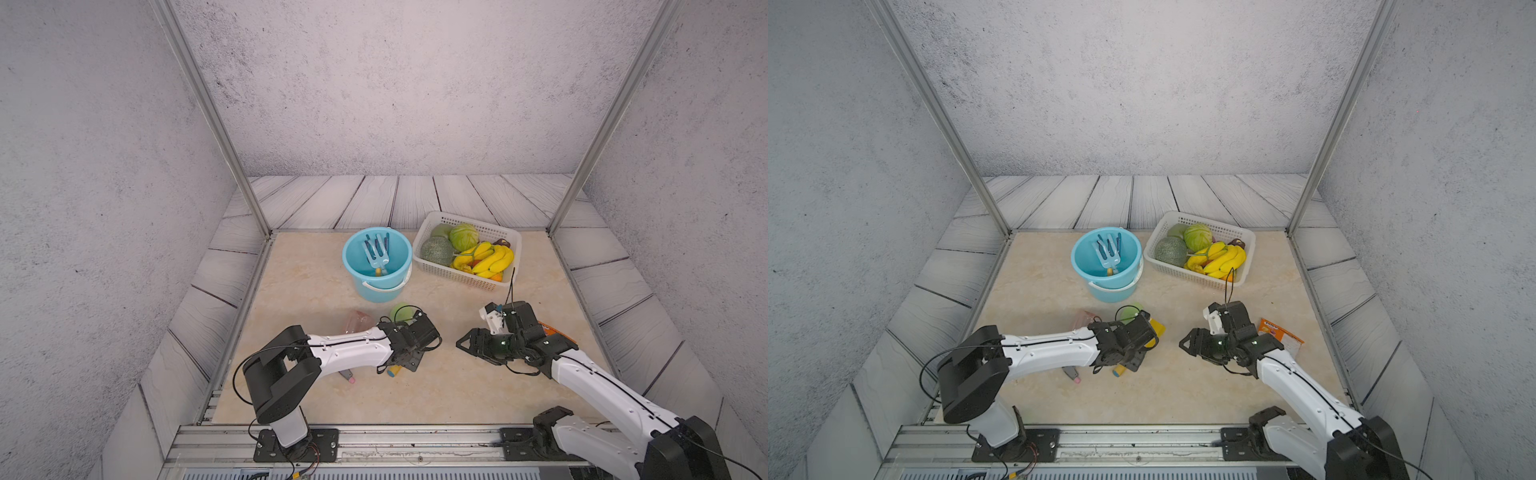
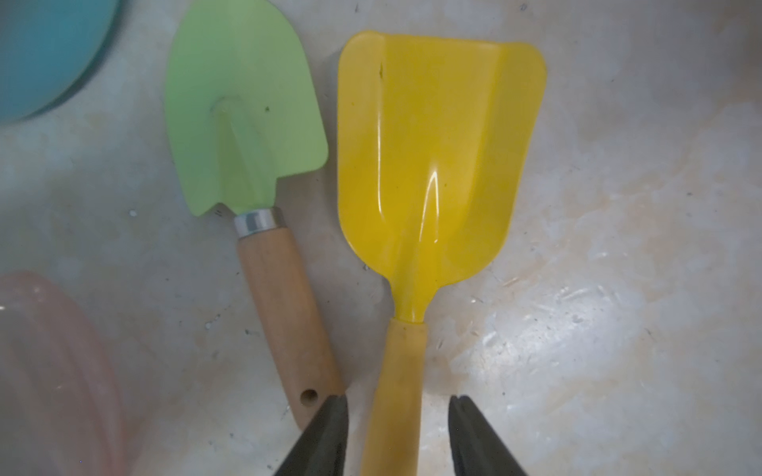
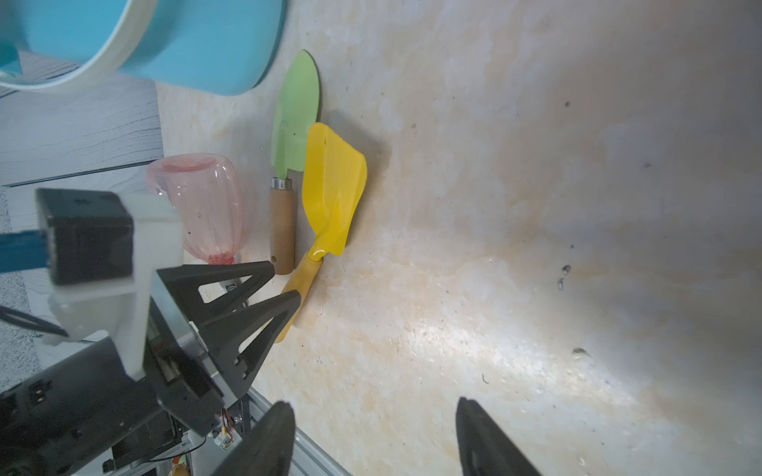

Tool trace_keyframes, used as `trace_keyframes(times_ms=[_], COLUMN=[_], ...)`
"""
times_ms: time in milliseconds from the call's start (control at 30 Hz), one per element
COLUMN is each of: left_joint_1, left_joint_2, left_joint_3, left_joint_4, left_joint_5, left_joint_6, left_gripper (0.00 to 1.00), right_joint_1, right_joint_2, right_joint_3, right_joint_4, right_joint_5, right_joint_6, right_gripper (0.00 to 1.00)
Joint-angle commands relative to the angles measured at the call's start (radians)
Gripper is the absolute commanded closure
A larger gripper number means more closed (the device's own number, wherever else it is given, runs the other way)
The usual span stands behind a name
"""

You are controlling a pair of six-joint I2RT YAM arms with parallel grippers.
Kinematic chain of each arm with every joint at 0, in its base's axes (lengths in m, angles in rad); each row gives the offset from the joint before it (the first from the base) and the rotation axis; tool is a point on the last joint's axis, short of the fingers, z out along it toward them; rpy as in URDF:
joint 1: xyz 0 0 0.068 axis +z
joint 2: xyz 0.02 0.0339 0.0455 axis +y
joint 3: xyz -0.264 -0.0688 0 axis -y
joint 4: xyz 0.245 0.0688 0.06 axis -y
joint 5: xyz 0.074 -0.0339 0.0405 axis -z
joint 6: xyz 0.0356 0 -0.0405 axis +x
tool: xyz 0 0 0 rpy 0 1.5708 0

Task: Organize the gardening tools
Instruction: Pick up the gardening tool from the center of the board.

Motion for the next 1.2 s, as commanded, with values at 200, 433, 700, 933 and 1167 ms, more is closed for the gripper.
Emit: trace_keyframes(times_ms=[200,433,700,933,1167], left_joint_1=[-0.007,-0.009,-0.011,-0.012,-0.012], left_joint_2=[0.070,0.103,0.116,0.127,0.054], left_joint_3=[0.046,0.054,0.055,0.072,0.063], left_joint_4=[-0.015,-0.014,-0.011,-0.015,-0.015], left_joint_5=[-0.025,-0.007,0.013,0.024,0.023], left_joint_6=[0.016,0.013,0.004,0.004,0.007], left_gripper=[0.58,0.62,0.64,0.80,1.00], right_joint_1=[0.004,0.002,0.004,0.002,0.004], right_joint_2=[-0.012,-0.011,-0.012,-0.025,-0.023], right_joint_3=[-0.014,-0.015,-0.020,-0.018,-0.011], right_joint_4=[0.006,0.006,0.009,0.001,-0.002], right_joint_5=[0.006,0.007,0.006,0.011,-0.002], right_joint_6=[0.005,0.004,0.007,0.007,0.004], right_gripper=[0.33,0.33,0.33,0.33,0.33])
